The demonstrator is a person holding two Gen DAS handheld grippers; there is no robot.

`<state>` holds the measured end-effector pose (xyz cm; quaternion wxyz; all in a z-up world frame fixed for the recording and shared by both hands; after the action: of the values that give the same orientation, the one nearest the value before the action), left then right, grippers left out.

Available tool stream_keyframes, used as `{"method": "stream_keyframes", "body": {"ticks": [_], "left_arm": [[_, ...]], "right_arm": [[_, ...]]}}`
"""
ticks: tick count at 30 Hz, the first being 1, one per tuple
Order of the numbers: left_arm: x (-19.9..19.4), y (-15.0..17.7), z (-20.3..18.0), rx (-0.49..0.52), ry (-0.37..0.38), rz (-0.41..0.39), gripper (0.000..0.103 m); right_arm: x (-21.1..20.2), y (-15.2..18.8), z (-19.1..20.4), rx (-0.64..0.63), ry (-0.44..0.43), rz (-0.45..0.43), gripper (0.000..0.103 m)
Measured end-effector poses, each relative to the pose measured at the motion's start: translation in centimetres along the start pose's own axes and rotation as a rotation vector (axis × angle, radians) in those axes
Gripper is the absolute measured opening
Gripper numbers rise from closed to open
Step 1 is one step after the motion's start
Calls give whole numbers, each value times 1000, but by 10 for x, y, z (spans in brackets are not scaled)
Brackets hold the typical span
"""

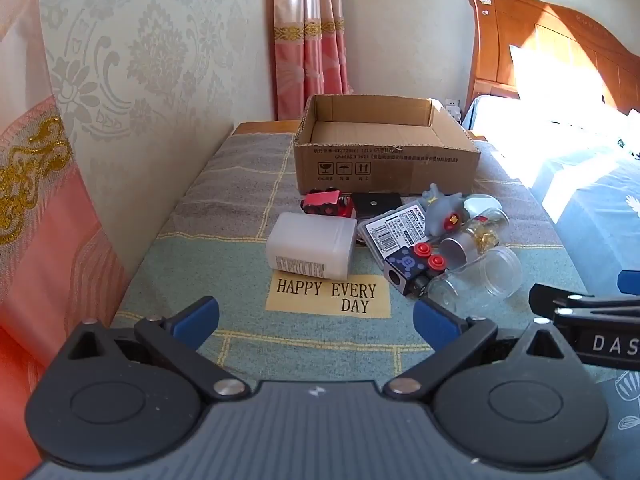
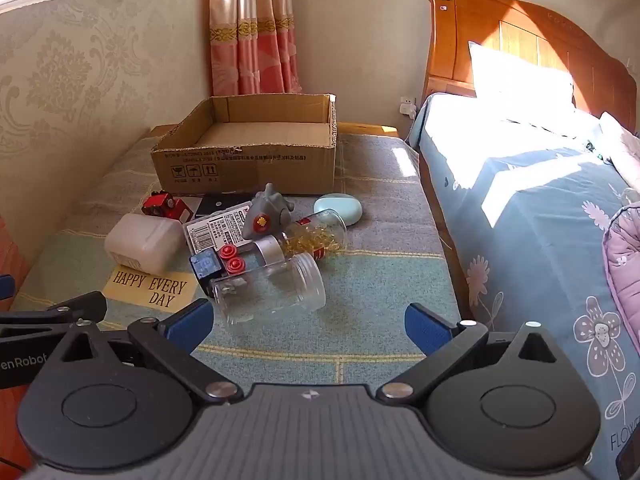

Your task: Organize rigid objects

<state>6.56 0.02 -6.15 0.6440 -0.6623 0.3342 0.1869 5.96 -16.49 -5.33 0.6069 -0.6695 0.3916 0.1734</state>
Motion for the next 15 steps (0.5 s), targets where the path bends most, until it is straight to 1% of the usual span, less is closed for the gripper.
{"method": "stream_keyframes", "body": {"ticks": [4, 5, 6, 9, 15], "left_arm": [[-1, 0, -2, 4, -1, -11, 103], [0, -3, -2, -6, 0, 8, 103], [0, -4, -2, -6, 0, 7, 103], [-3, -2, -2, -3, 3, -17, 103], [-4, -3, 0, -6, 6, -17, 103]], "right_arm": [[0, -1, -2, -7, 8, 0, 103], [0, -2, -2, -6, 8, -1, 103], [0, -2, -2, -6, 8, -2, 103], [0, -1, -1, -3, 9, -4, 103], [-1, -2, 0, -3, 5, -4, 103]]}}
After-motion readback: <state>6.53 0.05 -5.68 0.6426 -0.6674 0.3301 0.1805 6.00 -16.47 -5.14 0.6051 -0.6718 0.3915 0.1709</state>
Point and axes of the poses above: each gripper's, at about its wrist camera, not at the fingertips, and x roughly the way its jaws point, z to its left, y to its underside, the point moved 9 cm from there along x, roughly the way its jaws point, and after that the axes turned 12 degrees about y, right-handed, at the moved point
